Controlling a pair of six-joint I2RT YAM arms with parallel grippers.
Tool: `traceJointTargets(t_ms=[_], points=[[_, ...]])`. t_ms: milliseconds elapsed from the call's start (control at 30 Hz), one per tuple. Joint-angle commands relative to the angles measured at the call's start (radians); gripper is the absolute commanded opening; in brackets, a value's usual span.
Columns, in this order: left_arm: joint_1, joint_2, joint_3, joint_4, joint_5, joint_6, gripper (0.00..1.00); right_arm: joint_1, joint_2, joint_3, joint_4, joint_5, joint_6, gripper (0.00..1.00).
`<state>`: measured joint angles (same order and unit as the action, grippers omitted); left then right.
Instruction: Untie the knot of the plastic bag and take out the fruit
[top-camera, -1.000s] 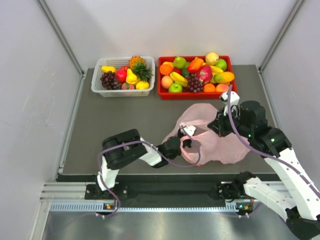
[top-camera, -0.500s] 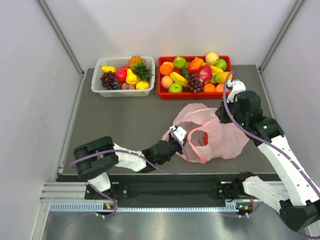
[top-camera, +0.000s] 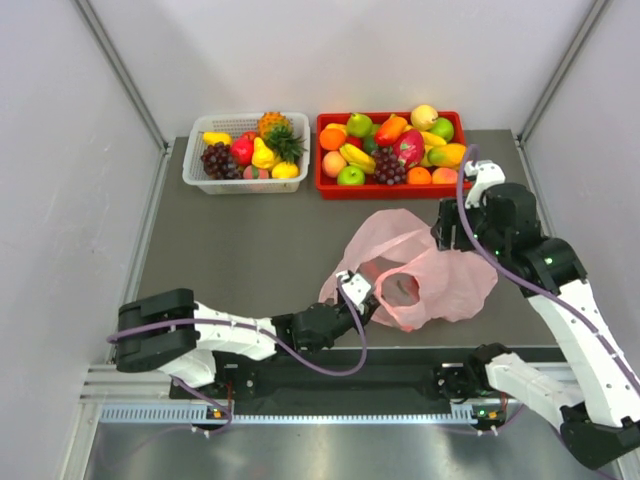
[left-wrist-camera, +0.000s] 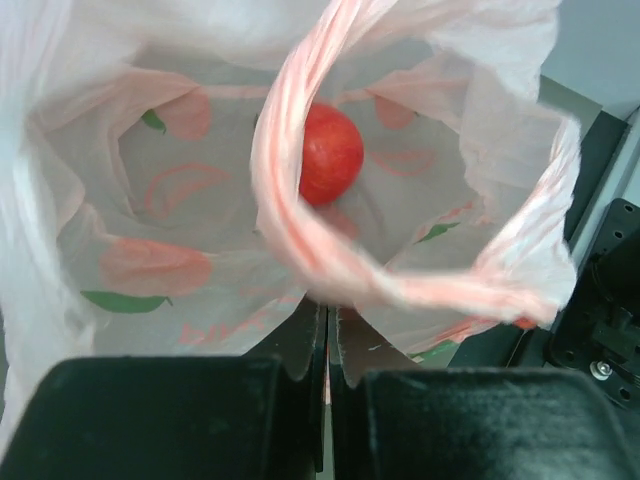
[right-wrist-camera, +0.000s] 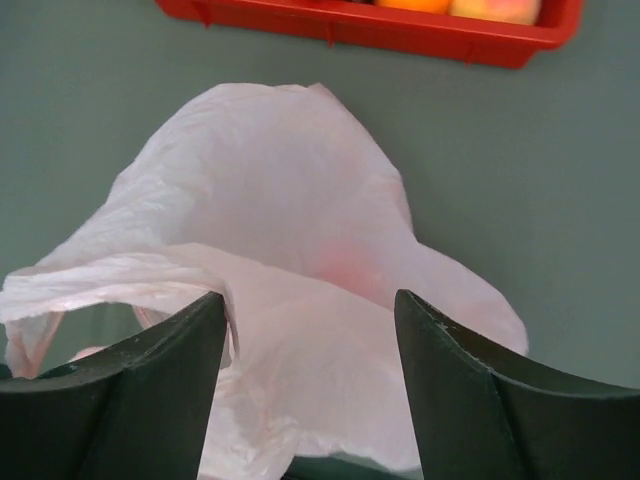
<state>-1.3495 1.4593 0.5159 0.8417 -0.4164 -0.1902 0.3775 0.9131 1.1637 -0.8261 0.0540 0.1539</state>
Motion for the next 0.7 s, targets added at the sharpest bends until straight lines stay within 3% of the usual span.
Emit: traceJointTargets(t_ms=[0, 67, 167, 200, 300, 367, 533, 667], points=[[0.001, -0.03, 0.018, -0.016, -0.018, -0.038, 0.0, -0.009, -0.049, 0.097, -0.126, 0.147, 0.041, 0.68], [0.001, -0.051, 0.0, -0.003, -0.016, -0.049, 0.0, -0.009, -0.063, 0.129, -0.198, 0.184, 0.079, 0.68], [0.001, -0.092, -0.023, 0.022, -0.004, -0.107, 0.0, -0.009, -0.108, 0.149, -0.223, 0.103, 0.096, 0.72], [0.001, -0.097, -0.03, 0.034, 0.004, -0.109, 0.0, -0.009, -0.134, 0.149, -0.214, -0.039, 0.079, 0.73], [0.001, -0.087, -0.014, 0.062, 0.044, -0.107, 0.0, -0.011, -0.141, 0.148, -0.232, -0.265, 0.058, 0.76], [0.003, -0.05, 0.012, 0.083, 0.057, -0.1, 0.0, -0.009, -0.141, 0.139, -0.255, -0.327, 0.046, 0.78], [0.003, 0.045, 0.021, 0.25, 0.071, -0.11, 0.0, -0.009, -0.126, 0.131, -0.315, -0.335, 0.03, 0.84], [0.003, 0.105, 0.102, 0.281, 0.2, -0.164, 0.0, -0.008, -0.129, 0.113, -0.335, -0.267, 0.075, 0.91]])
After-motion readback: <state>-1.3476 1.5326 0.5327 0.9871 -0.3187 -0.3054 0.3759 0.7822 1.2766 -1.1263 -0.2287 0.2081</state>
